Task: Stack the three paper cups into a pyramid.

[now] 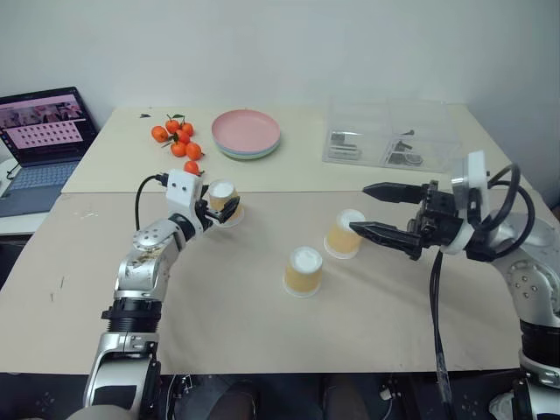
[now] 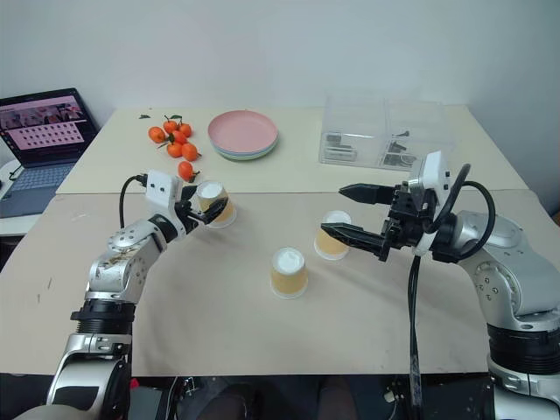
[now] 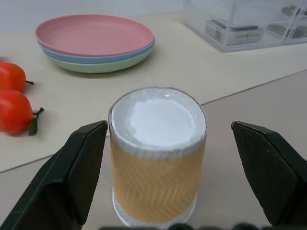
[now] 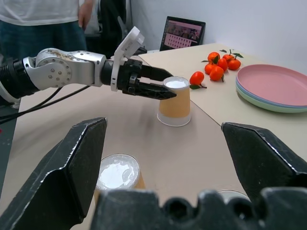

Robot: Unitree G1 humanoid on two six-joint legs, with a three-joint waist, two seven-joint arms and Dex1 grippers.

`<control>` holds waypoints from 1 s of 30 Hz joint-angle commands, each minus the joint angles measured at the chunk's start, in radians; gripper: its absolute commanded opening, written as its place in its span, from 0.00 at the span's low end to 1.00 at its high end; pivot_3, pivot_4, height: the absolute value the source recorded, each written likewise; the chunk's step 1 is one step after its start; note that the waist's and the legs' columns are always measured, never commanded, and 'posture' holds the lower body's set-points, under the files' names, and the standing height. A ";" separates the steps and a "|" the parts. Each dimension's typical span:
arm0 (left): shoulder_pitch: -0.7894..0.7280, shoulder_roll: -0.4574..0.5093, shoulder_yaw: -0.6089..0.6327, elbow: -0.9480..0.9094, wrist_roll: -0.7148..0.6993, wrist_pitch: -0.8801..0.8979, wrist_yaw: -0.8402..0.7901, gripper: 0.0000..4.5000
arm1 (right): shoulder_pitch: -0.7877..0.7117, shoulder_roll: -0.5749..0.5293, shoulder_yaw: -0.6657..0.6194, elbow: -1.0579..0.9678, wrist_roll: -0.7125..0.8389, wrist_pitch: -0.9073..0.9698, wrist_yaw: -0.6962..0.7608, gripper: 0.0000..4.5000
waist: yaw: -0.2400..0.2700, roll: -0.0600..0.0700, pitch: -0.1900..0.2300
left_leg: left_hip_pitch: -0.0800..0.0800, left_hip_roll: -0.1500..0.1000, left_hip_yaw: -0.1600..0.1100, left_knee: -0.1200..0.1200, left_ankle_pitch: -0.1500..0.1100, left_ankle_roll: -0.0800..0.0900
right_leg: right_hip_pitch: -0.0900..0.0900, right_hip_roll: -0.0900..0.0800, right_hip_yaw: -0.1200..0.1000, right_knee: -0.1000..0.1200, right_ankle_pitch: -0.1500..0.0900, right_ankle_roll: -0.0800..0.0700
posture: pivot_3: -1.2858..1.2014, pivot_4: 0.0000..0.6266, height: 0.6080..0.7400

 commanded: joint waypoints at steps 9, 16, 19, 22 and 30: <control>-0.024 -0.038 -0.013 0.041 0.032 -0.056 0.015 0.83 | -0.022 -0.018 -0.023 -0.004 0.016 -0.004 -0.007 1.00 | -0.001 0.000 0.000 | 0.000 0.000 0.000 0.000 0.000 0.000 | 0.000 0.000 0.000 0.000 0.000 0.000 | 0.52 0.24 0.91; -0.045 -0.056 -0.021 0.074 0.057 -0.072 0.039 0.52 | -0.029 -0.020 -0.016 0.002 0.011 -0.005 -0.009 1.00 | 0.000 0.000 0.000 | 0.000 0.000 0.000 0.000 0.000 0.000 | 0.000 0.000 0.000 0.000 0.000 0.000 | 0.52 0.24 0.91; -0.046 -0.051 -0.033 0.034 0.049 -0.062 0.009 0.52 | -0.033 -0.024 -0.013 0.004 0.007 -0.006 -0.006 1.00 | 0.000 0.000 0.000 | 0.000 0.000 0.000 0.000 0.000 0.000 | 0.000 0.000 0.000 0.000 0.000 0.000 | 0.52 0.24 0.91; -0.029 -0.019 -0.072 -0.058 0.025 -0.051 -0.093 0.52 | -0.033 -0.030 -0.013 0.007 0.004 -0.008 -0.002 1.00 | -0.001 0.000 0.000 | 0.000 0.000 0.000 0.000 0.000 0.000 | 0.000 0.000 0.000 0.000 0.000 0.000 | 0.52 0.24 0.91; 0.287 0.328 -0.134 -0.519 -0.234 0.118 -0.605 0.52 | -0.036 -0.033 -0.008 0.020 0.002 -0.013 0.000 1.00 | -0.032 0.002 0.000 | -0.001 0.001 0.002 0.000 -0.003 0.004 | -0.002 0.000 0.001 0.001 0.000 0.000 | 0.52 0.24 0.91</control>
